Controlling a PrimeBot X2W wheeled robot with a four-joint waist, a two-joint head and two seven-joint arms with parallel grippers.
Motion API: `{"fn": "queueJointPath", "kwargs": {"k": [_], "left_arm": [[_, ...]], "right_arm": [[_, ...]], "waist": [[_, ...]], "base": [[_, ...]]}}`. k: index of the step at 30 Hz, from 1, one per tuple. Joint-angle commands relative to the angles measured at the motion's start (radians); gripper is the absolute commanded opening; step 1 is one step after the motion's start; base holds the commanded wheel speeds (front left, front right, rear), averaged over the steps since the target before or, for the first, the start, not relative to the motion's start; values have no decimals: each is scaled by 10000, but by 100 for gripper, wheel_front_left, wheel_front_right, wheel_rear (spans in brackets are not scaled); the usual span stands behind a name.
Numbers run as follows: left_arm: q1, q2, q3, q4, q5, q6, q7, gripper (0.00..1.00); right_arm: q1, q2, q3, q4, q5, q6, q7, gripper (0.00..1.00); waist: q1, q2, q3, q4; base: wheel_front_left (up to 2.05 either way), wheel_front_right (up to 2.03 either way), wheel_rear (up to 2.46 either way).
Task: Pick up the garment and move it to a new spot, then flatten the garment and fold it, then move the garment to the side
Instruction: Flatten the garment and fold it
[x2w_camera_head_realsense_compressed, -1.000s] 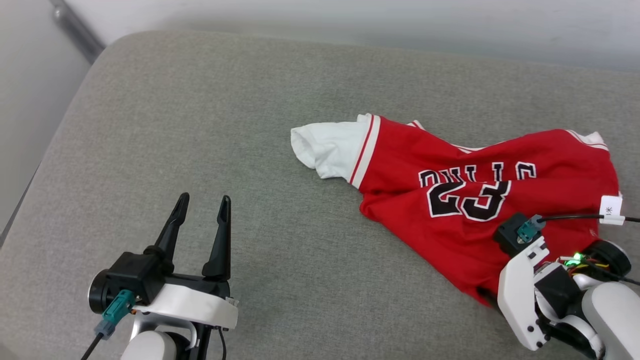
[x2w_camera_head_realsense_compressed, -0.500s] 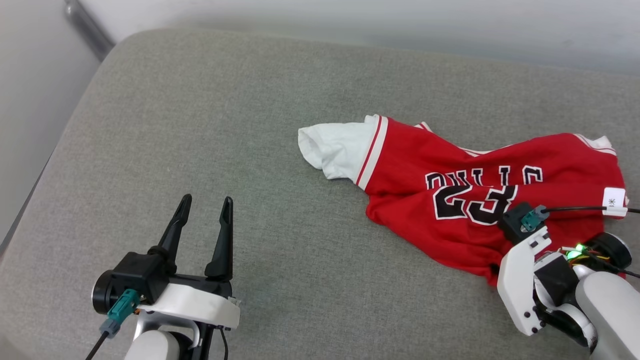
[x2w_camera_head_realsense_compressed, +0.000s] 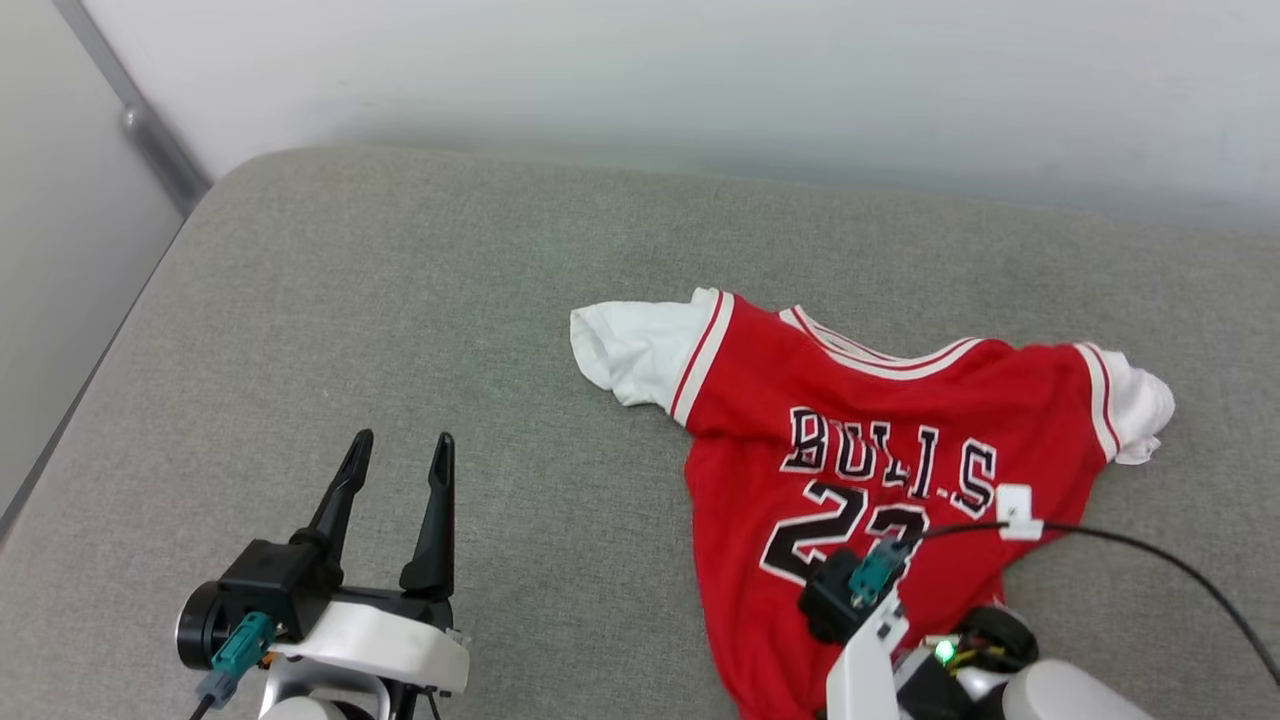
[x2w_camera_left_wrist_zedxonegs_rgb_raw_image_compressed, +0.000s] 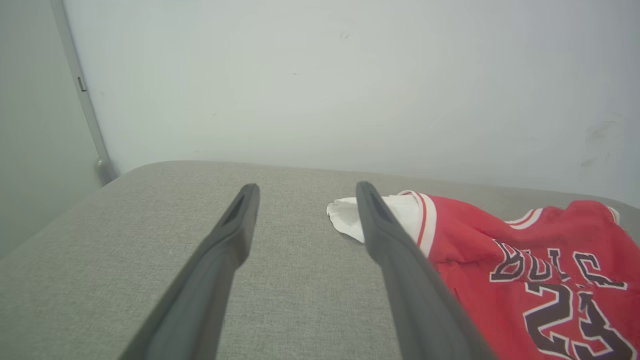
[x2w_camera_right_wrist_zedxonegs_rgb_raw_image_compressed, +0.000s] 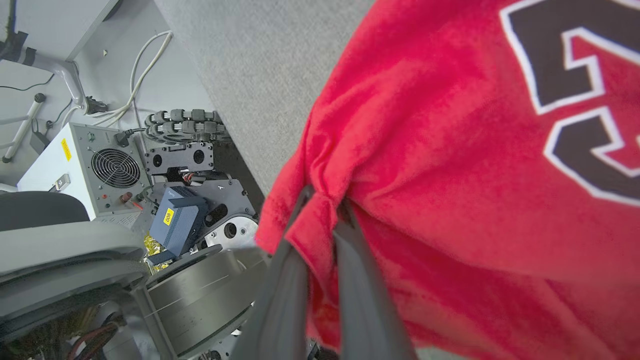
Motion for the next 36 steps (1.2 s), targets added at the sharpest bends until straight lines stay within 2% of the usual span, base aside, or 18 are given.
{"fn": "queueJointPath", "kwargs": {"k": [1,6,12,13,14,18,23,28,32,33,36], "left_arm": [[161,-24,62,-16,74,-16,-26,100],[289,-59,141,-27,126,-55,-26,100],[350,-110,267,41,174,-84,-26,100],[346,-120,285,49,175,-88,-26,100],[343,-119,312,55,185,-91,-26,100],[365,-82,416,44,212,-75,-26,100],[377,-13,707,-143,176,-91,-26,100],[339,12,990,-335,51,-97,-24,100],[158,43,1138,-481,-35,-147,-24,100],[158,43,1138,-481,-35,-147,-24,100],[36,122,1192,-505,-99,-169,-26,100]], "right_arm": [[246,25,115,-62,26,0,147,0],[753,5,313,-85,-70,0,505,0],[976,191,81,-3,-252,0,216,0],[931,243,-66,-3,-293,0,63,67],[899,293,-216,3,-313,-1,-83,100],[664,293,-730,-252,-372,0,-458,100],[404,-5,-2341,-977,-673,0,-1537,100],[440,40,-3746,-1523,-1453,0,-3310,100],[608,123,-4634,-1638,-2517,0,-4992,100],[608,123,-4634,-1638,-2517,0,-4992,100],[820,353,-5367,-1470,-3599,-1,-6343,100]], "waist": [[-1,0,-81,-27],[-1,0,-164,-20],[-1,0,-232,-183],[-1,0,-267,-235],[-1,0,-314,-295],[-1,0,-448,-514],[-1,0,-609,-1045],[-1,0,-512,-1527],[-1,0,-330,-1893],[-1,0,-330,-1893],[-1,0,-149,-2158]], "base": [[0,0,0],[0,0,0],[0,0,0],[0,0,0],[0,0,0],[0,0,0],[0,0,0],[0,0,0],[0,0,0],[0,0,0],[0,0,0]]}}
